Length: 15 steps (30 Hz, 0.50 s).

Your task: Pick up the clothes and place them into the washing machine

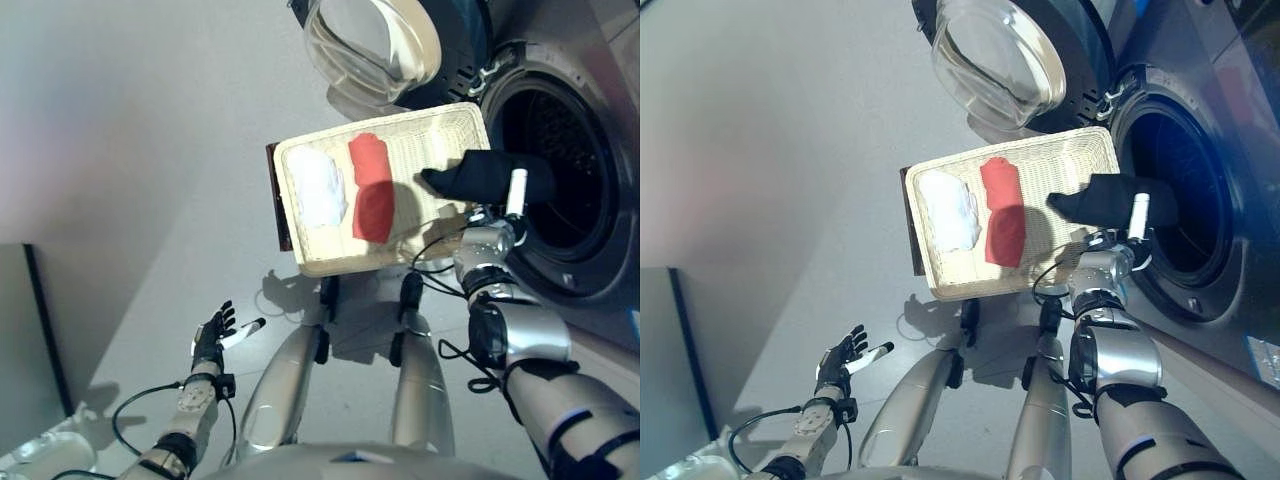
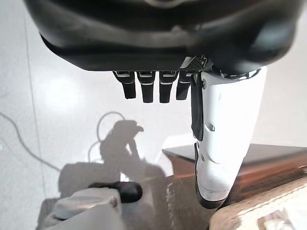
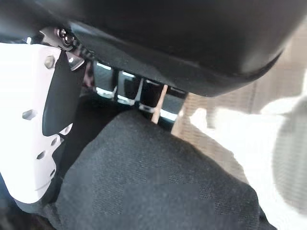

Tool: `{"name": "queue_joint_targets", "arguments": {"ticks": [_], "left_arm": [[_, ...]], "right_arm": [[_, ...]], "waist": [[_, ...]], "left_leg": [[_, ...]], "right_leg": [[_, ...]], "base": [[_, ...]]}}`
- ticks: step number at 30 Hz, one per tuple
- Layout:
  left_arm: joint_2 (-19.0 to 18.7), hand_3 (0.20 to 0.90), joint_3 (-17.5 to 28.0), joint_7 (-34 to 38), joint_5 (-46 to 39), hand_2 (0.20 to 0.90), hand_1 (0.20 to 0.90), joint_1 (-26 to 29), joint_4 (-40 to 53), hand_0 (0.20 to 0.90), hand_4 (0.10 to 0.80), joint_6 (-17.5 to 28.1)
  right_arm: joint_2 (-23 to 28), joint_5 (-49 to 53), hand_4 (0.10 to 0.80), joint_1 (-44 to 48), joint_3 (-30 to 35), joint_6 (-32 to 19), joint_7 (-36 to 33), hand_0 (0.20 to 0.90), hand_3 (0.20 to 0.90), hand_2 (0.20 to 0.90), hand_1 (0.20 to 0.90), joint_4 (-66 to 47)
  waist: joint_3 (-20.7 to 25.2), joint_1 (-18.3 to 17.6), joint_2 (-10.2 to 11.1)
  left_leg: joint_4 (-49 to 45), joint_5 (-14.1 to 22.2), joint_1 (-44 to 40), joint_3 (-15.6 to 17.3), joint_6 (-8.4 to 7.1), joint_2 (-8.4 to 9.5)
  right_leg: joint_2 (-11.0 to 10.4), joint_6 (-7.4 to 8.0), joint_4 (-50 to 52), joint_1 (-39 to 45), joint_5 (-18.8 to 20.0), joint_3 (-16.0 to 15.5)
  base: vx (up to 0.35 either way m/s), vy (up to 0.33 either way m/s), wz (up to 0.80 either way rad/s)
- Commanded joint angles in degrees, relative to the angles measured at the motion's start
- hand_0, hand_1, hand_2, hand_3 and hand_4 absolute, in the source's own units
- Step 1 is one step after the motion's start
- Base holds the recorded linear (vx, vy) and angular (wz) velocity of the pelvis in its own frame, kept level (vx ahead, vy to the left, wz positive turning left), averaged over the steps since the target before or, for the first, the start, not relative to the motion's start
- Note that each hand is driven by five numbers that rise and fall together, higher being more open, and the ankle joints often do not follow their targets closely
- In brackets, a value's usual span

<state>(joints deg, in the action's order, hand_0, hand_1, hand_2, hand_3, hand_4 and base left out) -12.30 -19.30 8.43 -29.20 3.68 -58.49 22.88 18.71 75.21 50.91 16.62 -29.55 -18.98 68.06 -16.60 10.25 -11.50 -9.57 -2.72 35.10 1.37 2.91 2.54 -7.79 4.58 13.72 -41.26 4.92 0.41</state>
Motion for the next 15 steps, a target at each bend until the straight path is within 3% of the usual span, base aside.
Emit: {"name": "queue_joint_targets", "arguments": {"ticks": [1, 9, 15], "left_arm": [[-0.98, 0.900, -1.86, 0.30, -1.45, 0.900, 0.900, -3.27, 0.08, 0.900, 0.800, 2.27], [-1.35, 0.900, -2.47, -0.54, -2.05, 0.900, 0.900, -4.22, 0.46, 0.900, 0.800, 2.73], [-1.64, 0.900, -2.99, -0.11, -2.54, 0.900, 0.900, -5.18, 0.92, 0.900, 0.800, 2.95]], "right_arm": [[4.66, -1.00, 0.800, 2.43, -0.74, -7.28, -0.01, 0.900, 0.900, 0.900, 0.900, -6.05], [14.33, -3.81, 0.800, 10.88, -1.89, -10.05, -2.46, 0.900, 0.900, 0.900, 0.900, -10.95], [16.93, -9.52, 0.800, 11.73, -3.14, -14.15, -7.22, 0.900, 0.900, 0.900, 0.900, -21.52]], "waist": [[4.49, 0.03, -3.07], [8.00, 1.25, -6.08], [9.19, 0.75, -7.24]], "left_leg": [[-1.52, 1.13, 2.68, -1.12, -4.75, 0.18], [0.25, 1.18, 0.74, -0.67, -4.96, 1.17], [1.53, 0.94, -0.51, -0.29, -5.06, 1.98]], "right_leg": [[-1.72, 0.19, -0.91, 3.96, -2.89, -1.85], [-2.61, 0.63, -1.53, 4.51, -2.93, -0.68], [-2.97, 0.79, -1.00, 4.66, -3.32, 0.01]], "base": [[0.038, 0.031, -0.08], [0.058, 0.028, -0.04], [0.028, 0.013, -0.01]]}}
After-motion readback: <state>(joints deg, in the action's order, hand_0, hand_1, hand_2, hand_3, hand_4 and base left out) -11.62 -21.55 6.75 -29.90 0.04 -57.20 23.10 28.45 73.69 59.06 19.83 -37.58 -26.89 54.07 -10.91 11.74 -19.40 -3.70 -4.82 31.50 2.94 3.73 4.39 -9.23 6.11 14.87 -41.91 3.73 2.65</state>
